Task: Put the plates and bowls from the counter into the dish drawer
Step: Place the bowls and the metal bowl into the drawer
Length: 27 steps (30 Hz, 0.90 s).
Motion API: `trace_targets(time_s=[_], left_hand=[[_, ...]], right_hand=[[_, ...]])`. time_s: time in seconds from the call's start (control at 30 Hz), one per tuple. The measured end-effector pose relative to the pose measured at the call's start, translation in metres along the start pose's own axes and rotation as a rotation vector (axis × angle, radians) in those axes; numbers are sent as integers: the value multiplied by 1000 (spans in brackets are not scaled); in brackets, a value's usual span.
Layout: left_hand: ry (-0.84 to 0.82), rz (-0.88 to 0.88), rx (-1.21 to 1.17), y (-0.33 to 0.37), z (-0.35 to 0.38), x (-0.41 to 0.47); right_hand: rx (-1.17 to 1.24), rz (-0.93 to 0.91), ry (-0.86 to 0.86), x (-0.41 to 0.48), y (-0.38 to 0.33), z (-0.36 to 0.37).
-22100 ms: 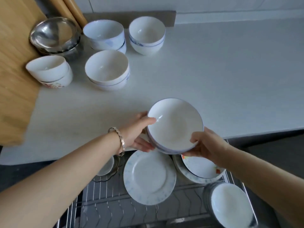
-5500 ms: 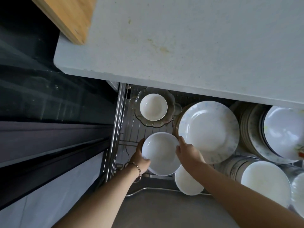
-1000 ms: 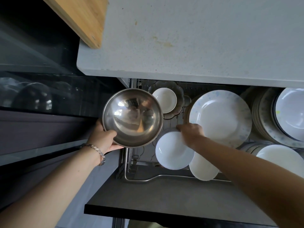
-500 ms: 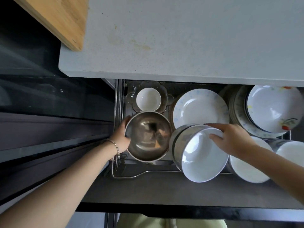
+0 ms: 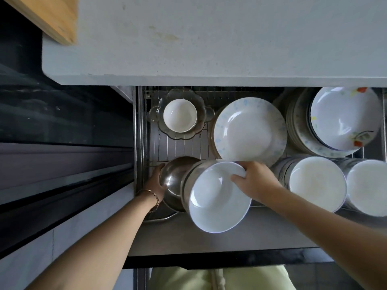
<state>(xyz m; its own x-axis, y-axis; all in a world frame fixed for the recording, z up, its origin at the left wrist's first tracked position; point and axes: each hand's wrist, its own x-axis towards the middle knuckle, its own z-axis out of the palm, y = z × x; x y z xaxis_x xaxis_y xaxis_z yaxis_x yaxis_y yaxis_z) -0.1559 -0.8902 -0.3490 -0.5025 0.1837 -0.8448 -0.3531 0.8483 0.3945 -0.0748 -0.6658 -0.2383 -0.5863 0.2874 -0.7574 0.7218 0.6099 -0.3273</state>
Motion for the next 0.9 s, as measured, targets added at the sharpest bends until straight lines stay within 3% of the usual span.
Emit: trace_targets(time_s=[0.13,0.37,0.47,0.63,0.9], left_hand=[[-2,34,-151,-10,1,-1],[-52,-337,-975,-2,-2,-7],[-57,-295,-835,0,-5,-16],[-53,-292,-1043,-3,-6,-19],[-105,-67,-529,17,6,-13]], right_hand=[[26,16,20,11,-22,31],[-9,114,29,29,-32,71],[32,128,35,34,-28,72],[93,199,22,39,-16,67],[93,72,-86,45,-7,65]])
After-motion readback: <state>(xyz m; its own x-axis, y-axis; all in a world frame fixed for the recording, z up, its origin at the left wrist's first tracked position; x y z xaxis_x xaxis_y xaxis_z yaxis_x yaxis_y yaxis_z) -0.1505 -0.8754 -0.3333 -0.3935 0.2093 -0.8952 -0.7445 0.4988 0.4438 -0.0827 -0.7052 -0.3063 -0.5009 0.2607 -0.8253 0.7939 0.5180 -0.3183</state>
